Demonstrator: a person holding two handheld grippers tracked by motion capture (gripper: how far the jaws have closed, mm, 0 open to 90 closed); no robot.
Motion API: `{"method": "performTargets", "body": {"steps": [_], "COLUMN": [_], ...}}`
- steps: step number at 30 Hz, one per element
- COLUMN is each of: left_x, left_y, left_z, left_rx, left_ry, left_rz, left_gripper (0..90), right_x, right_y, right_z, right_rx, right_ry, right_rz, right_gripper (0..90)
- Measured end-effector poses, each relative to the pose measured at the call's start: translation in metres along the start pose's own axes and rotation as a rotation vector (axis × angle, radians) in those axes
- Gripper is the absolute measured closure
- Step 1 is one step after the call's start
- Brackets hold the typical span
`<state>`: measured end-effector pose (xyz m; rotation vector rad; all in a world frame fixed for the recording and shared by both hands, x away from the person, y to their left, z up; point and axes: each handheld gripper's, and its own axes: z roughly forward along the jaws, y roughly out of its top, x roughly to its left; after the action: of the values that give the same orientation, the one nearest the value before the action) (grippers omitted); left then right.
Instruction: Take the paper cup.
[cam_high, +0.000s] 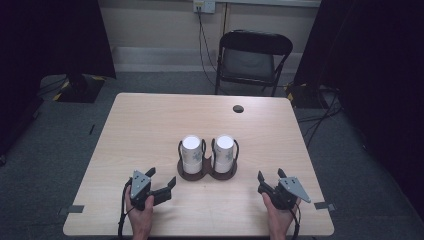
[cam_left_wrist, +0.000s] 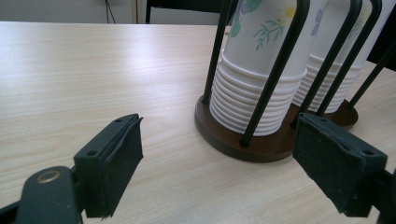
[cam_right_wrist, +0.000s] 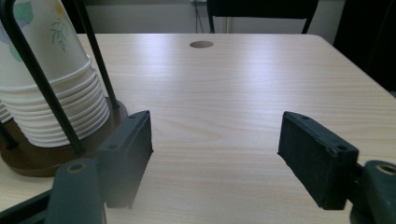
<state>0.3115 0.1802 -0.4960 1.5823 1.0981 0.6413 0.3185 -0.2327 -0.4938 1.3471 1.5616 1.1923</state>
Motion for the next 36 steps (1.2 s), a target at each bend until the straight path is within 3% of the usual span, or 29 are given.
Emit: {"method": "performTargets", "body": {"steps": [7, 13, 19, 22, 25, 31, 35, 36], "left_x": [0.0, -0.003, -0.004, -0.008, -0.009, -0.017, -0.019, -0.021], "left_y": [-0.001, -0.001, 0.003, 0.009, 0.013, 0.027, 0.035, 0.039], "left_z": [-0.002, -0.001, -0.002, -0.006, -0.006, -0.01, -0.01, -0.01], "left_rx": [-0.022, -0.006, 0.005, -0.012, -0.01, -0.016, -0.03, -0.046], "left_ry": [-0.019, -0.01, 0.032, 0.028, 0.009, 0.025, 0.002, -0.021], "left_rz": [0.005, 0.011, 0.015, 0.03, 0.019, 0.057, 0.07, 0.073], "left_gripper": [15.8, 20.6, 26.9, 26.8, 27.1, 30.8, 31.0, 30.5], "right_x": [-0.001, 0.0, 0.001, 0.001, 0.001, 0.002, 0.002, 0.002], "right_y": [0.0, 0.0, 0.0, 0.0, 0.0, 0.0, 0.0, 0.0], "right_z": [0.0, 0.0, 0.0, 0.0, -0.001, 0.0, 0.0, 0.0], "right_rx": [0.009, 0.012, 0.015, 0.012, 0.01, 0.021, 0.02, 0.018], "right_ry": [0.012, 0.022, 0.024, 0.026, 0.028, 0.03, 0.037, 0.038], "right_rz": [0.013, 0.004, -0.005, -0.003, -0.001, -0.015, -0.013, -0.013], "right_gripper": [26.4, 26.8, 27.7, 27.7, 27.8, 27.8, 27.8, 27.8]}}
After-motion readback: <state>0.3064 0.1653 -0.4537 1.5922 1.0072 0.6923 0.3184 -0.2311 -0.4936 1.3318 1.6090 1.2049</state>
